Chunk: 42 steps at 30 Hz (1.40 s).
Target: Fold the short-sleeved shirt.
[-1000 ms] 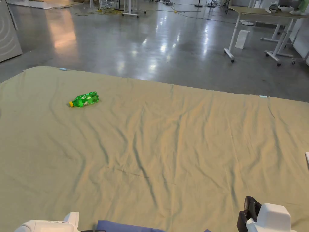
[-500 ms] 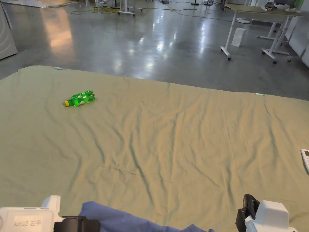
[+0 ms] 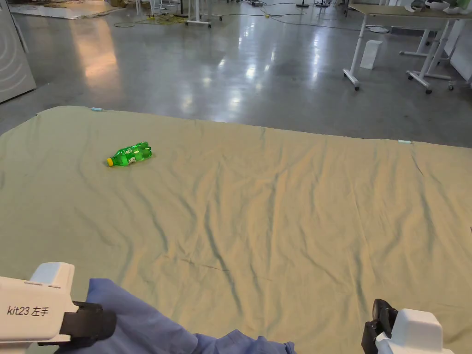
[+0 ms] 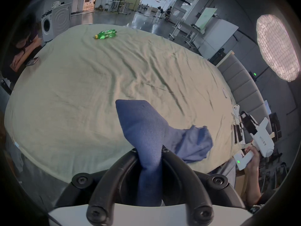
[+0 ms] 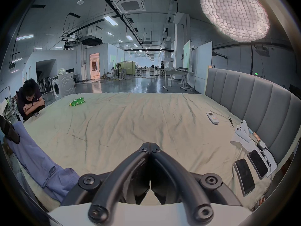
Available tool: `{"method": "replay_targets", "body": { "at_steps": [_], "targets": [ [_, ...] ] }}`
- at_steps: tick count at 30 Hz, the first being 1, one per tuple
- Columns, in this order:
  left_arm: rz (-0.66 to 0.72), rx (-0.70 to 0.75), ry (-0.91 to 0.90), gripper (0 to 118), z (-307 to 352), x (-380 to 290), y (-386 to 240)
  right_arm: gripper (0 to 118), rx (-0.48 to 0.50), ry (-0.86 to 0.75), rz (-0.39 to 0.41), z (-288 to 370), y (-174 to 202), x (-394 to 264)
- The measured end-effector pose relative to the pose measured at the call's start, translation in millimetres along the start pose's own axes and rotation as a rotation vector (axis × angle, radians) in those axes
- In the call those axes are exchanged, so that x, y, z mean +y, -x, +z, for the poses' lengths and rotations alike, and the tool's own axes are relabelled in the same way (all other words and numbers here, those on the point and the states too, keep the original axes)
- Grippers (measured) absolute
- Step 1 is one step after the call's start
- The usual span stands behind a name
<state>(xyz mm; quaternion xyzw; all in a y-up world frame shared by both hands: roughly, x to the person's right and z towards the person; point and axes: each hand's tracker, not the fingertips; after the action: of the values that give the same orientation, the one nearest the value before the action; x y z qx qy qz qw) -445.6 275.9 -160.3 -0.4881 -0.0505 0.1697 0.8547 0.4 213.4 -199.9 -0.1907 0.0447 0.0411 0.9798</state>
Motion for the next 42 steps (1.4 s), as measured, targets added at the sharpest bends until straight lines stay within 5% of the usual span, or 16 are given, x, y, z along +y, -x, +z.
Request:
{"method": "replay_targets", "body": {
  "at_steps": [12, 27, 35, 40, 42],
  "targets": [
    [-0.033, -0.154, 0.079, 15, -45.0, -10.3, -101.1, 0, -0.004, 0.006, -0.002, 2.6, -4.9, -6.0],
    [-0.058, -0.122, 0.265, 18, -198.8, -38.5, -192.5, 0, -0.039, 0.017, -0.018, 2.2, -21.6, -17.8],
    [-0.008, -0.251, 0.252, 67, -174.7, -32.6, -174.2, 0, -0.046, 0.023, -0.022, 6.5, -25.3, -17.1],
    [-0.02, -0.274, 0.176, 68, -155.4, -27.4, -158.8, 0, -0.047, 0.019, -0.024, 5.8, -27.9, -14.8],
    [-0.042, -0.22, 0.158, 61, -160.8, -31.0, -159.9, 0, -0.044, 0.019, -0.023, 5.4, -27.1, -13.3]
  ]
}}
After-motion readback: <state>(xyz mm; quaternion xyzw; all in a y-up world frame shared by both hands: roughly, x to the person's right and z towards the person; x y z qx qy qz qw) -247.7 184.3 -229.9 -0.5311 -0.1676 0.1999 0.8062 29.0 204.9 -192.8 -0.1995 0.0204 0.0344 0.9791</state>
